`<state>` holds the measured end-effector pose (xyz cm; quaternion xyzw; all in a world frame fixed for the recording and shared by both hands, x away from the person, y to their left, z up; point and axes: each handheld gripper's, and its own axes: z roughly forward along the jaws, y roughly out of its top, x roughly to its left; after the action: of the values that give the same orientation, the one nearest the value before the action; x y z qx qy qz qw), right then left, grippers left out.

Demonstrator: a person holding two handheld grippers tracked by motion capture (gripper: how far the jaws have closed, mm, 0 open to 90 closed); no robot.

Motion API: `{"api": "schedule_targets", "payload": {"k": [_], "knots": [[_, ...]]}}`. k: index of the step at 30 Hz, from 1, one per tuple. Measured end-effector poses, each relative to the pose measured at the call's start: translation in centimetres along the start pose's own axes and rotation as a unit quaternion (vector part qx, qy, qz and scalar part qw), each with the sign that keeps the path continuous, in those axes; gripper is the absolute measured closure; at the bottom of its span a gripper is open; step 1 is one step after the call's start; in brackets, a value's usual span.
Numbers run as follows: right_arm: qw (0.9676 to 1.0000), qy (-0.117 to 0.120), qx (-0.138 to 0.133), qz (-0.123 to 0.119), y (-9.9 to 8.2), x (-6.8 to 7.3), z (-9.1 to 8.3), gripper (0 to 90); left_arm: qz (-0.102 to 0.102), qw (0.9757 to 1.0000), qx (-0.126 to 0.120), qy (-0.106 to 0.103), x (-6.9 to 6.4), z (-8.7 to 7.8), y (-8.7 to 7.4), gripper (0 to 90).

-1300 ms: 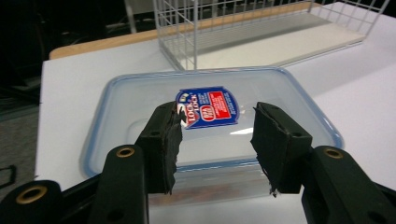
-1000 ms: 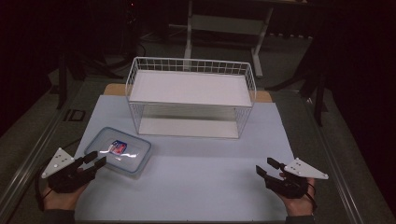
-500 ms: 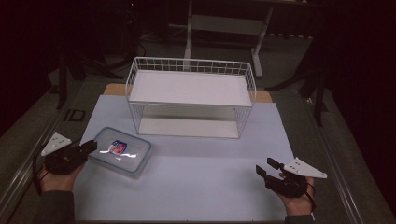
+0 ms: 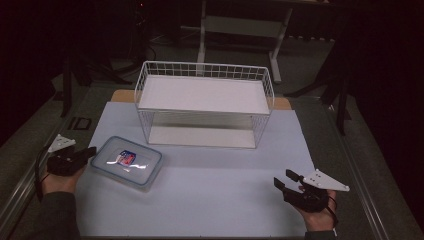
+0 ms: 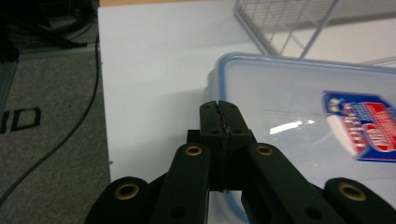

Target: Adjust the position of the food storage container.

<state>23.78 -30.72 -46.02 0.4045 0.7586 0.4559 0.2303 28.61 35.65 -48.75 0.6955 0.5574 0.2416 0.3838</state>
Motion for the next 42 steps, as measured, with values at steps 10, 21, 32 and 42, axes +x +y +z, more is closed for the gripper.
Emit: {"api": "schedule_targets", "payload": {"k": [10,21,32,42], "knots": [[1.0000,0.000,0.000,0.002,0.0,0.0,-0.1,43.6,-0.009,0.9996,0.024,0.015,0.7,0.5,-0.7,90.0],[0.9999,0.007,0.008,-0.009,0.1,0.5,0.3,43.3,0.015,0.9989,0.036,-0.025,-1.2,0.5,-1.2,90.0],[0.9999,0.010,0.007,-0.009,0.1,0.5,0.3,43.2,0.061,0.9910,0.059,-0.104,-6.0,1.3,-1.1,90.0],[0.9998,0.012,0.010,-0.009,0.1,0.6,0.5,43.2,0.103,0.9763,0.076,-0.175,-11.6,3.1,-0.3,90.0]]}}
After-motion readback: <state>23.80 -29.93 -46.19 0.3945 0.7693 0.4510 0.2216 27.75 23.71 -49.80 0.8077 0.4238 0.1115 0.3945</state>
